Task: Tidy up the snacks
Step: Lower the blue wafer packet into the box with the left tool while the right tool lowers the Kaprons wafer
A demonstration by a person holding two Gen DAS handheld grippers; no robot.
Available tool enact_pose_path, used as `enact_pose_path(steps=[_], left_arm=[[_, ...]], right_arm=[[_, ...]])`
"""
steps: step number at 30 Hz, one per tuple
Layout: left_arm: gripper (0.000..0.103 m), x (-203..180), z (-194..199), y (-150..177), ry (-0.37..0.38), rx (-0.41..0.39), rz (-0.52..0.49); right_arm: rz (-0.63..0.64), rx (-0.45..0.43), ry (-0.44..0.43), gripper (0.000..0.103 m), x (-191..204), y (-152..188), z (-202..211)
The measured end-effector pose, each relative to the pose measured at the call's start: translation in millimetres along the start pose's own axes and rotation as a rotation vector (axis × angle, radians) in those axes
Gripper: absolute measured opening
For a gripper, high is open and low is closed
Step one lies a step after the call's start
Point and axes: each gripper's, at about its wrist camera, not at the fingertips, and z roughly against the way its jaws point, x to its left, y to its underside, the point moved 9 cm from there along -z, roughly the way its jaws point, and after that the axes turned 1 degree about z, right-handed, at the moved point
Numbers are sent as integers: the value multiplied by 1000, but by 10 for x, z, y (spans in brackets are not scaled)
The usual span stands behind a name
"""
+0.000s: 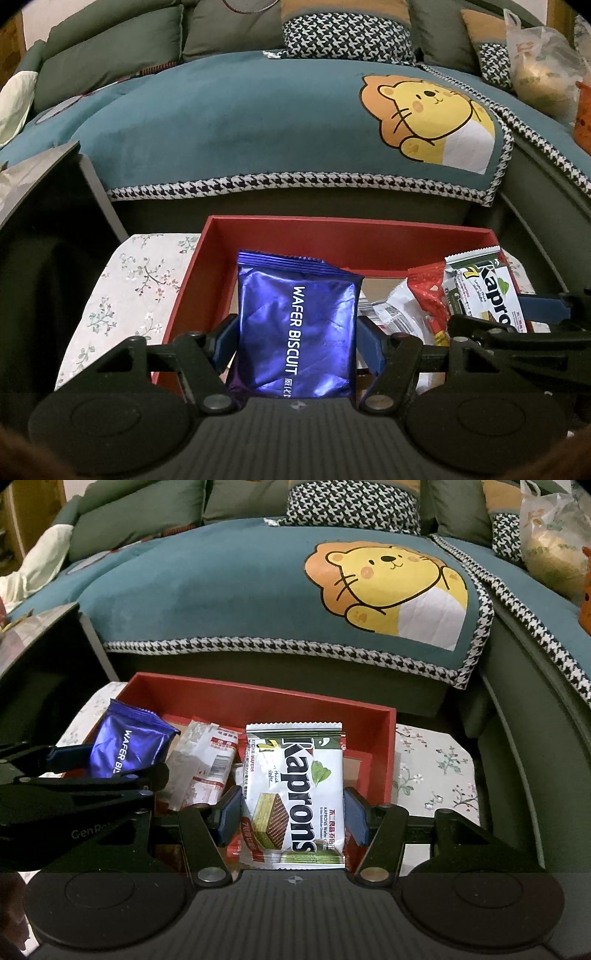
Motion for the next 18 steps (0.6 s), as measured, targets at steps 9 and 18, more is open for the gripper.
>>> enact_pose_path(steps=[9, 18], left_arm=[[103, 5, -81, 21, -4, 17, 8], [103, 13, -78, 22, -11, 18, 0]], right_arm=[[2, 3, 0, 67, -5, 8, -97], [16, 6, 27, 74, -23, -1, -107]])
